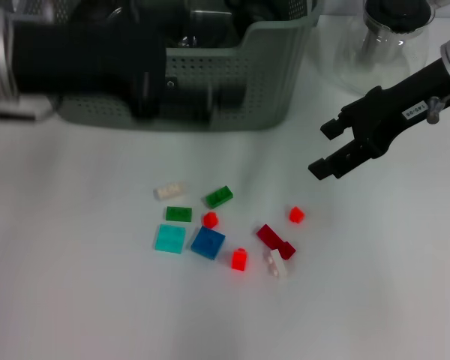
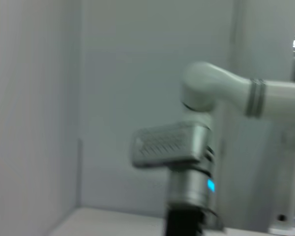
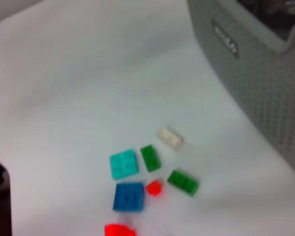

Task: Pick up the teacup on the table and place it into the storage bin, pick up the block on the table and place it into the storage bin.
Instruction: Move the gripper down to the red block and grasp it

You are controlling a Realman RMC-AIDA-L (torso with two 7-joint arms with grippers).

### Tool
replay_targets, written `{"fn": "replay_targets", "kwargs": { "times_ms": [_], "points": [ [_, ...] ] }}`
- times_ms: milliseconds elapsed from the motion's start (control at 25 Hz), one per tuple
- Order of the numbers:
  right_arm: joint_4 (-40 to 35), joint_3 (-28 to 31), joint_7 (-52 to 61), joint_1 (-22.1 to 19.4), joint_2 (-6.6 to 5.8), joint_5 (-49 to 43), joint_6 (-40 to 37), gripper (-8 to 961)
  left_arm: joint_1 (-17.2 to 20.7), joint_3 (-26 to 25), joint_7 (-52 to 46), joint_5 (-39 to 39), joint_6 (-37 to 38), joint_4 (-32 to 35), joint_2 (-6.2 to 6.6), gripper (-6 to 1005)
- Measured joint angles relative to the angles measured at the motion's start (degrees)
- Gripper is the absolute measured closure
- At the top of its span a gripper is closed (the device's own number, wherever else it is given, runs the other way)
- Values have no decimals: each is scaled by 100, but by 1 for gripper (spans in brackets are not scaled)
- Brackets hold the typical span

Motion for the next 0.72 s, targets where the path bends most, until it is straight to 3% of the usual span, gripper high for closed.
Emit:
{"fn": "replay_targets", "kwargs": {
  "times_ms": [240,480,520,600,720],
  "points": [
    [-35,-334,-16,283,159,-551,-83,34,201,-49,946,580,240,-982,0,125],
    [-48,-804,-282,698,471,-1189,-8,35,251,-158,1387,1077,59,-1576,-5,124],
    [-48,-891,-331,754,527,-1323,38,35,229,-380,1637,1255,-172,-2027,19,124],
    [-48,-1158,-438,855,630,-1516,147,34,225,-515,1817,1273,-258,-2261,28,124],
    [-12,-1711,-491,965,662,-1550,342,34,272,-622,2181,1266,-277,-2515,19,124]
  ]
}}
